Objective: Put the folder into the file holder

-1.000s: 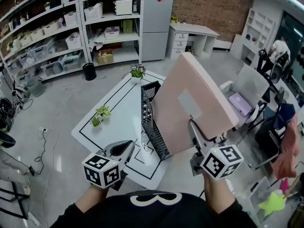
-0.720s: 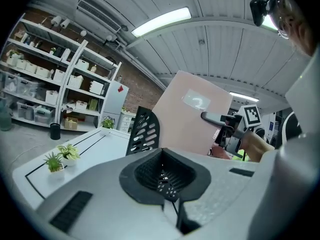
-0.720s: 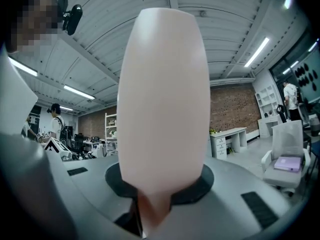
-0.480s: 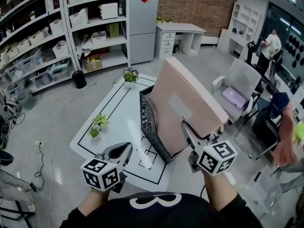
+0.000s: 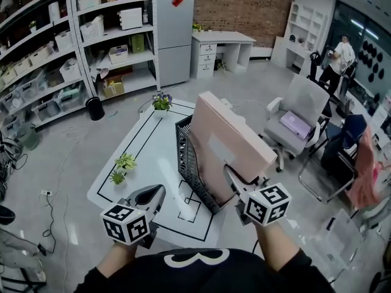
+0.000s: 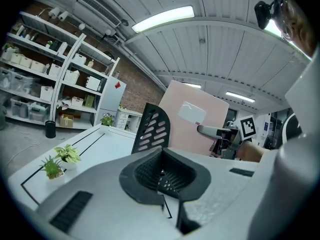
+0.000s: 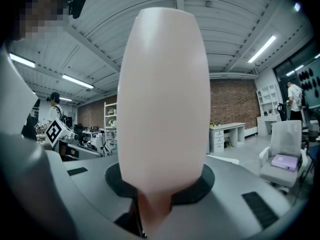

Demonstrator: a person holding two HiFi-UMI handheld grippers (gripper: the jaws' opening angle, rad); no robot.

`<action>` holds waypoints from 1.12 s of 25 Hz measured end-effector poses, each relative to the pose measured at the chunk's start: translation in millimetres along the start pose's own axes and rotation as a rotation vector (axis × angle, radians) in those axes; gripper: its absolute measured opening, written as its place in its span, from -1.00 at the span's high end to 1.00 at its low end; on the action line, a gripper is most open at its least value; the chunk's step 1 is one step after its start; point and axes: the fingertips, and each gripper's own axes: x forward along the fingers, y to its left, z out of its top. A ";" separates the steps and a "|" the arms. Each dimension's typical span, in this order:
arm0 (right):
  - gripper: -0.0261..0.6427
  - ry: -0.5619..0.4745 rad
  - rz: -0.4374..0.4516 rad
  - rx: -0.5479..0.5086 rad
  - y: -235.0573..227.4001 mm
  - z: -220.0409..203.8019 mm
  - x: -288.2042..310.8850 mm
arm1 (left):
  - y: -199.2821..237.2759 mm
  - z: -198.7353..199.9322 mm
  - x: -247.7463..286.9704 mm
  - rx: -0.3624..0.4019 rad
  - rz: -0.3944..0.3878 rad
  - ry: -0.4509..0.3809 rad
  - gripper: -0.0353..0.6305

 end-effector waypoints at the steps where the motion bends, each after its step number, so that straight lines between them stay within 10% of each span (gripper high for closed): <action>1: 0.55 0.004 0.002 -0.006 0.8 -1.6 0.9 | -1.1 2.8 -0.2 0.006 -0.004 -0.005 0.88; 23: 0.49 0.078 0.002 -0.062 17.7 -80.8 26.3 | 22.7 -25.9 -13.1 -0.049 0.028 0.035 0.88; 28: 0.20 0.035 -0.029 -0.013 16.3 -79.6 18.1 | 11.7 -33.6 -19.1 -0.041 0.032 0.036 0.88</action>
